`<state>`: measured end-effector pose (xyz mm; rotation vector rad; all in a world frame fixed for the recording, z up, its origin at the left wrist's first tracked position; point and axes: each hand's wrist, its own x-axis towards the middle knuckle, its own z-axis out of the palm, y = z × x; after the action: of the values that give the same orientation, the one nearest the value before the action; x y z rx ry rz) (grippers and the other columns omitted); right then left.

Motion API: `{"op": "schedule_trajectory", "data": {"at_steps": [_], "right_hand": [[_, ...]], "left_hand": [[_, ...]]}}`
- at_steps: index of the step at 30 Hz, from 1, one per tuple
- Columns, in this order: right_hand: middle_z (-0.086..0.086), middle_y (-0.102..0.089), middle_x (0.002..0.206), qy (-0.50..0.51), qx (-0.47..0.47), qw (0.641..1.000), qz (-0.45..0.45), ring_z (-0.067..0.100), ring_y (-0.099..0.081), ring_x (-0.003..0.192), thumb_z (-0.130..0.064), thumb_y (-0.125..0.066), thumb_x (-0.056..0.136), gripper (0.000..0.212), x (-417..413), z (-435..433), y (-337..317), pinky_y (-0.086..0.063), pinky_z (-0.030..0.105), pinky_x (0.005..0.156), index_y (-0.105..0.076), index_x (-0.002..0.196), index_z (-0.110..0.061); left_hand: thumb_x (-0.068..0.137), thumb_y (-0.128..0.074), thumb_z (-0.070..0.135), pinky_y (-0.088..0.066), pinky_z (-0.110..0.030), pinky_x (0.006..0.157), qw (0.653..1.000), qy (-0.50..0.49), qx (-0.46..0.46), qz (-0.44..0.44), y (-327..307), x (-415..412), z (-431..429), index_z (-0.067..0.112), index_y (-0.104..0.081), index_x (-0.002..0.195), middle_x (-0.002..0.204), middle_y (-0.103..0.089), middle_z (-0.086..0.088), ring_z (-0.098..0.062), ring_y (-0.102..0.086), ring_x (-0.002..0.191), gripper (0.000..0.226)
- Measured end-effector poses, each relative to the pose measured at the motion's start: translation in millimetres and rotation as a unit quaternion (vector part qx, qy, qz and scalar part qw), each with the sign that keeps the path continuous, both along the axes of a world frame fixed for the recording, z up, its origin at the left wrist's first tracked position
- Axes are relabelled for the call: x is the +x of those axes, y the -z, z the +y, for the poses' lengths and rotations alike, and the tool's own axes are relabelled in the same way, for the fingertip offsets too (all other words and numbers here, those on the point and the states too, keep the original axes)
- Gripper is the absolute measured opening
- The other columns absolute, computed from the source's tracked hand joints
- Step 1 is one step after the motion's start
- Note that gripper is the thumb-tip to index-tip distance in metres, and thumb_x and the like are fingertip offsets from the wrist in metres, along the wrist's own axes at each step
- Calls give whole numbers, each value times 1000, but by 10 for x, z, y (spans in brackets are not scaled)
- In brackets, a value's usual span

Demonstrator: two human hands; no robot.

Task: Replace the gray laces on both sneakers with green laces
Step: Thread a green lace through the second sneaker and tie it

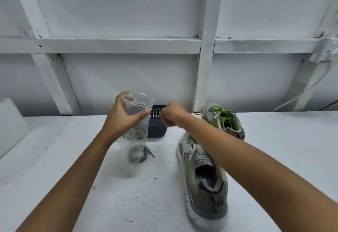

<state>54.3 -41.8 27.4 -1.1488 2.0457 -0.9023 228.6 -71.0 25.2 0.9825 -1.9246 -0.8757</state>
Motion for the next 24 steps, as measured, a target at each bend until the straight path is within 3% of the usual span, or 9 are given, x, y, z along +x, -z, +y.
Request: {"op": "schedule_trajectory", "data": {"at_steps": [3,5,8,11,13,16,24], "right_hand": [[15,-63,85,-151,109,980,73,21,-59,66,-8,-54,91,15,215,27,283,-56,34,66,-62,89,4],[15,-63,110,-241,127,944,184,27,-61,89,-27,-57,92,36,340,-24,472,-55,37,74,-61,113,3],[13,-60,123,-320,131,893,287,32,-57,110,-45,-54,90,51,540,-79,732,-48,39,93,-57,125,-8],[12,-62,117,-295,107,894,320,34,-57,105,-43,-44,94,42,632,-94,901,-47,38,84,-58,121,-13],[12,-61,114,-269,85,887,365,34,-57,102,-29,-45,96,31,646,-80,930,-43,34,73,-59,118,-13],[14,-62,111,-259,68,878,397,34,-59,99,-7,-47,92,28,662,-40,937,-45,34,71,-61,116,-7],[21,-60,96,-253,116,908,314,35,-61,90,-1,-47,89,15,565,107,645,-49,34,70,-60,97,3]], "left_hand": [[55,-69,55,-39,-20,85,1000,-12,-7,15,-28,30,-17,21,-30,140,123,-45,10,-13,-48,116,99],[55,-68,55,-37,-22,89,999,-23,-12,28,-29,36,-44,20,-30,139,123,-45,9,-13,-46,119,99],[55,-68,57,-36,-24,92,999,-38,-15,31,-19,66,-73,21,-29,139,125,-44,9,-11,-43,118,99],[55,-67,56,-34,-23,91,998,-49,-19,32,-12,81,-75,21,-28,140,124,-43,9,-8,-40,117,100],[55,-67,56,-33,-23,91,998,-49,-17,35,-4,97,-82,20,-28,141,125,-43,9,-8,-40,116,101],[55,-67,57,-33,-23,91,998,-51,-19,31,13,107,-89,21,-28,141,125,-43,9,-8,-40,116,101],[55,-69,56,-35,-24,92,998,-55,-29,30,16,87,-98,21,-27,142,134,-44,2,-9,-41,115,103]]}}
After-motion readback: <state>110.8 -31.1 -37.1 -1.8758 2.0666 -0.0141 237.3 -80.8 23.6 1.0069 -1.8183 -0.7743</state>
